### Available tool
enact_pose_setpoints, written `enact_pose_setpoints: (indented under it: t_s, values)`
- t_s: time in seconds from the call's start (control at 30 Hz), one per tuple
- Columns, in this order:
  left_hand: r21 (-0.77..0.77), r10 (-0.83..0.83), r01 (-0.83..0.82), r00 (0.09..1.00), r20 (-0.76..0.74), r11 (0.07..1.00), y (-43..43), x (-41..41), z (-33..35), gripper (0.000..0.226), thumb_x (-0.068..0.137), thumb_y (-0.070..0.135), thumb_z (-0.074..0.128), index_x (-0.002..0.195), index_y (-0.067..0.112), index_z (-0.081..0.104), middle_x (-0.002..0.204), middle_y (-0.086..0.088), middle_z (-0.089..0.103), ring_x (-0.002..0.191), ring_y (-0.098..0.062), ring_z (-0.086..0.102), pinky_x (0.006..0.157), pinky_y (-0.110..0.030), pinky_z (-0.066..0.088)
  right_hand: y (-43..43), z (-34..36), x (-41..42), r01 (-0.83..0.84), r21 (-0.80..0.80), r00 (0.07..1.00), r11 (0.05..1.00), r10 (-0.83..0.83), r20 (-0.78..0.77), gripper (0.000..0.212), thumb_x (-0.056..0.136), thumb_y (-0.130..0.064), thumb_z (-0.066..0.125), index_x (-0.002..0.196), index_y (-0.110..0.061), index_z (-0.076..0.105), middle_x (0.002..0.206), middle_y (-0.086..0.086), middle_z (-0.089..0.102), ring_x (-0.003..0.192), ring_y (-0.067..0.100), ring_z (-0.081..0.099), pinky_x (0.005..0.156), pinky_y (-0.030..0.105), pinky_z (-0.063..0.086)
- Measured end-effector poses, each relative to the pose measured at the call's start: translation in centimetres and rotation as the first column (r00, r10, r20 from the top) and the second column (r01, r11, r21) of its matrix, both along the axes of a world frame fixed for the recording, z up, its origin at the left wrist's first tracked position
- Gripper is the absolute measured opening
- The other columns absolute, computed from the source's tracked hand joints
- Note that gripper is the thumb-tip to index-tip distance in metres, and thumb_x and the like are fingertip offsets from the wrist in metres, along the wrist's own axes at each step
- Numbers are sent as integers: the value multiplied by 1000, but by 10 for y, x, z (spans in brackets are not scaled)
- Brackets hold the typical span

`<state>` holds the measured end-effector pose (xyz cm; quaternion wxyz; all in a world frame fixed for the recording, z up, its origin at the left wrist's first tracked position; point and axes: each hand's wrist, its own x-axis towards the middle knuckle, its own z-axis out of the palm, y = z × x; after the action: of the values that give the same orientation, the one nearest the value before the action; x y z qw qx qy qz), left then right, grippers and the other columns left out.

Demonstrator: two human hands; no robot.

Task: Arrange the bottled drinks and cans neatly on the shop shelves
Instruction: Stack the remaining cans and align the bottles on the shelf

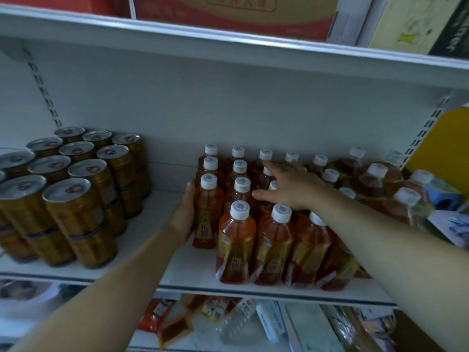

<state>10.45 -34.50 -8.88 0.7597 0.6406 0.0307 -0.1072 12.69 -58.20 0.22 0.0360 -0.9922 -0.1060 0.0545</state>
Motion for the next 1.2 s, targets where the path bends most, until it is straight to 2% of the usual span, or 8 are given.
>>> enact_pose_setpoints:
  t_s: [0.1, 0.2, 0.3, 0.47, 0.57, 0.73, 0.97, 1.2]
  values:
    - [97, 5, -13, 997, 77, 995, 0, -6, 7, 63, 92, 66, 17, 119, 25, 58, 108, 5, 68, 90, -3, 67, 65, -15, 52, 2, 6, -5, 3, 99, 1000, 995, -3, -3, 93, 73, -85, 34, 151, -41, 10, 155, -14, 29, 146, 27, 17, 112, 53, 22]
    - [298, 159, -232, 955, 252, 926, 1, -28, 6, 94, 71, 86, 34, 144, 28, 32, 142, 7, 41, 123, -6, 45, 97, -24, 42, -7, 16, -17, -20, 245, 1000, 969, 16, 15, 76, 82, -73, 41, 147, -34, 33, 149, -9, 38, 137, 17, 34, 109, 37, 29]
    - [395, 120, -396, 816, 565, 829, -14, -73, -8, 90, 70, 72, 45, 144, 23, 31, 140, 4, 29, 126, -11, 35, 101, -34, 36, -19, 19, -39, -58, 207, 998, 977, 59, -3, 81, 71, -84, 36, 140, -40, 41, 137, -16, 44, 133, 16, 38, 106, 38, 34]
    - [467, 36, -260, 899, 436, 845, -58, -98, -27, 104, 63, 40, 82, 143, 39, 15, 143, 10, 31, 132, -12, 36, 108, -44, 38, -35, 6, -75, -116, 79, 993, 990, 117, -4, 98, 67, -83, 46, 150, -43, 12, 160, -12, 14, 147, 14, 3, 118, 42, 15]
    - [481, 92, -320, 894, 439, 816, -70, -91, -25, 104, 68, 19, 82, 146, 32, 14, 142, 3, 38, 131, -16, 38, 107, -44, 37, -31, -6, -81, -93, 153, 989, 984, 74, 127, 94, 72, -78, 52, 151, -39, 17, 158, -8, 23, 147, 14, 3, 115, 40, 16]
    - [490, 40, -212, 940, 338, 846, -56, -88, -24, 113, 55, 27, 87, 137, 48, 12, 135, 5, 46, 124, -15, 47, 101, -44, 43, -48, 12, -85, -212, -107, 969, 971, 223, 104, 96, 74, -82, 44, 152, -38, 8, 160, -6, 15, 147, 18, 6, 119, 43, 11]
    - [458, 47, -186, 953, 299, 870, -54, -93, -31, 92, 60, 19, 83, 113, 67, 27, 119, 6, 62, 111, -13, 60, 97, -47, 48, -107, 2, -82, -173, -74, 985, 982, 174, 9, 101, 69, -68, 68, 151, -38, 17, 160, -7, 13, 147, 18, -3, 119, 41, 10]
    - [492, 88, -225, 954, 286, 841, -61, -101, -24, 95, 65, 9, 83, 129, 46, 22, 118, 6, 60, 110, -13, 59, 98, -47, 47, -111, 2, -84, -224, -20, 973, 974, 225, 45, 96, 71, -62, 71, 151, -33, 25, 156, -7, 21, 146, 15, 0, 117, 38, 11]
